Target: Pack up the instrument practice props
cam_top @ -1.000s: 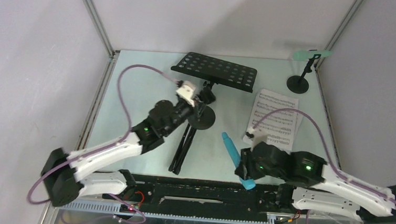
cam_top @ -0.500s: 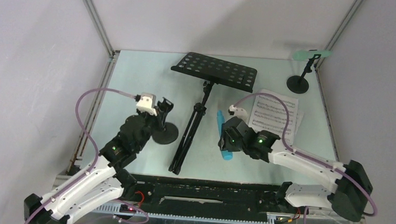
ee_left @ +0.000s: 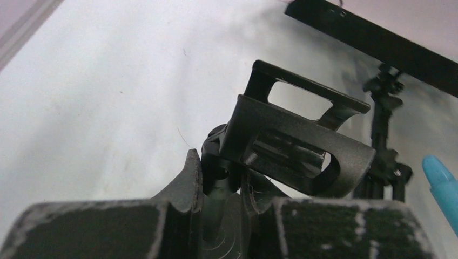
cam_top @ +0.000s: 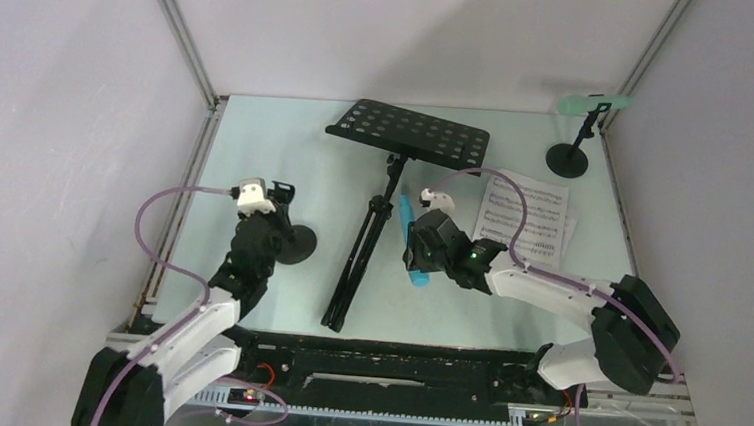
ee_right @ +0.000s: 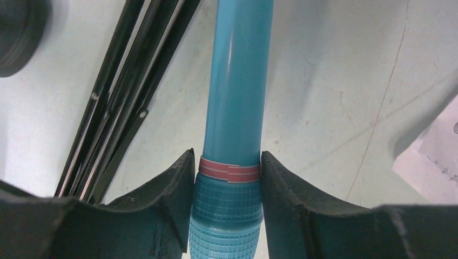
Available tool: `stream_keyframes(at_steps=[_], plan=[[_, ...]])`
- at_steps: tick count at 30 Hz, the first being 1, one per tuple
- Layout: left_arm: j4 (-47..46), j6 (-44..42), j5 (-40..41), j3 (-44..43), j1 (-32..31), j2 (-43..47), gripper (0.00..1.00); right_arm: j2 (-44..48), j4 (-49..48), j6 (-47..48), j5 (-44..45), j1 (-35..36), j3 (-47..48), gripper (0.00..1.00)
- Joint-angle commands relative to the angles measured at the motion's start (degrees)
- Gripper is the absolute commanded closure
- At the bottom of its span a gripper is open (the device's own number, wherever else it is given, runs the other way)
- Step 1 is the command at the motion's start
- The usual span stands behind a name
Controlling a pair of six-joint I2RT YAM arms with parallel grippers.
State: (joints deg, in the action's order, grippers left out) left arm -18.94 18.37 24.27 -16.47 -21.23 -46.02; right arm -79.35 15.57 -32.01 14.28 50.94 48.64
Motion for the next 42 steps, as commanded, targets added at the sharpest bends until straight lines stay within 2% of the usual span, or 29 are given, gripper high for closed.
stream_keyframes(at_steps=[1,10,13,15,17,19,20,25,32,38,42], plan=[[-22.2,-2.6,-3.4,-2.3,3.8,-7.1,1.0,-4.4,-6.4,2.2,-1.9,-3.5,0.5,1.0],[-32.5,-7.1,-7.3,-11.7,6.5,-25.2,0.98,-17.3,-10.2,5.3,-5.7,-10.9,6.4,1.0],[-34.8,-8.1,-8.5,-14.6,7.3,-30.1,0.97,-20.8,-8.6,6.6,-5.7,-11.4,10.0,0.97],[-34.8,-8.2,-8.6,-16.5,8.3,-32.8,0.96,-22.0,-8.6,6.9,-5.9,-11.8,11.3,0.91],[-34.6,-7.7,-9.4,-17.9,9.2,-34.8,0.87,-22.5,-9.0,7.0,-6.6,-12.5,11.6,0.79],[-33.9,-6.5,-11.8,-18.8,10.2,-35.9,0.66,-22.3,-8.8,7.1,-7.0,-13.2,11.6,0.68],[-33.3,-5.7,-13.1,-19.1,10.7,-36.0,0.59,-22.2,-8.5,7.3,-7.0,-13.4,11.6,0.64],[-32.1,-5.0,-17.3,-18.1,11.3,-34.6,0.38,-20.3,-6.2,8.7,-8.9,-14.4,11.7,0.54],[-23.6,-4.1,-16.5,-16.2,11.3,-27.7,0.12,-14.8,-1.5,9.9,-9.0,-14.5,11.7,0.26],[-12.0,4.3,-10.8,-12.7,11.1,-16.8,0.07,-9.2,3.7,10.9,-5.9,-14.5,11.6,0.18],[1.3,11.9,-8.5,-12.4,10.6,-9.7,0.06,-4.3,7.2,9.6,-4.1,-16.1,11.6,0.18]])
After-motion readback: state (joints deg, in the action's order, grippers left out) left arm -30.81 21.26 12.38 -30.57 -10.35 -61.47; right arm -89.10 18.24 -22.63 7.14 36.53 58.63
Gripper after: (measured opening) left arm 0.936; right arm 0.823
